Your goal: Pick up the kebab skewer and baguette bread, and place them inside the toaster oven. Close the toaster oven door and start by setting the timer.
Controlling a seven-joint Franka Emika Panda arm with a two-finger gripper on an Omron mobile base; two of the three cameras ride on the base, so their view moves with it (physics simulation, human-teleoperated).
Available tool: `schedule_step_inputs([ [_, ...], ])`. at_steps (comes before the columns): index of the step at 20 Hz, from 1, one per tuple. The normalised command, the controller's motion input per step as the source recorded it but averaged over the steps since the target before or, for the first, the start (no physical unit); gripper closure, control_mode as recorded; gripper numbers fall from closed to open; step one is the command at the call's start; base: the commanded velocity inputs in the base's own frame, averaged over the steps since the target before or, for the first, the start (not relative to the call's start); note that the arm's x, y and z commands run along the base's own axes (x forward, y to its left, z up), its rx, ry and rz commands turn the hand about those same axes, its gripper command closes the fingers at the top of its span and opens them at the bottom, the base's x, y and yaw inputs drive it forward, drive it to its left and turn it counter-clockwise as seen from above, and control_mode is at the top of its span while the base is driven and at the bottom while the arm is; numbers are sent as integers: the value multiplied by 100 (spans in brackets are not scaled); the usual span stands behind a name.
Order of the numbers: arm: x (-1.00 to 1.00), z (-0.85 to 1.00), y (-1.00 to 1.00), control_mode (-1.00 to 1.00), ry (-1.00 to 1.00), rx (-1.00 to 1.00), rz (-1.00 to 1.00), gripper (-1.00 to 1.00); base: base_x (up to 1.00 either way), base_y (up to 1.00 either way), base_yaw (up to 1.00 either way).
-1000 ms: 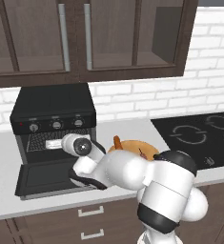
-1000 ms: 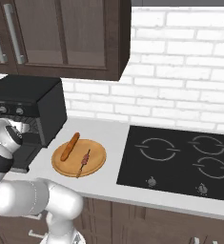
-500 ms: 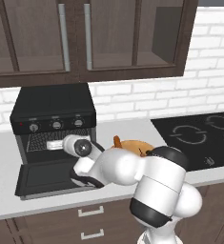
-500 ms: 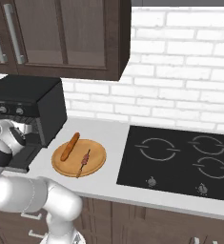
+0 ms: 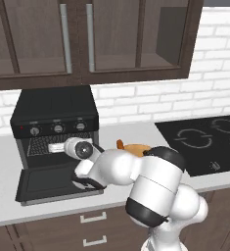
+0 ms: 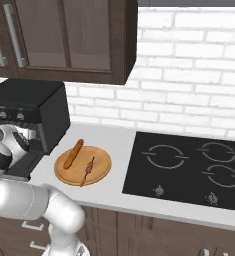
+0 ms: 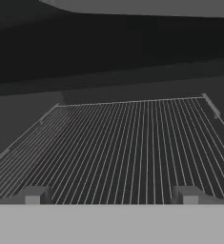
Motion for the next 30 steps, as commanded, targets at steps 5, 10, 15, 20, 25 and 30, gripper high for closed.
schedule_step_inputs([
  [5, 9, -33, 0, -100, -7, 0, -3, -100, 0, 0, 0],
  [10, 25, -19, 0, -100, -2, 0, -1, -100, 0, 0, 0],
  [15, 20, -5, 3, -100, 1, 0, 0, -100, 0, 0, 0],
  [20, 23, 0, 7, -100, 7, 0, 0, -100, 0, 0, 0],
  [25, 13, 0, 6, -100, 7, 0, 0, -100, 0, 0, 0],
  [30, 8, -1, 4, -100, 7, 0, 0, -100, 0, 0, 0],
])
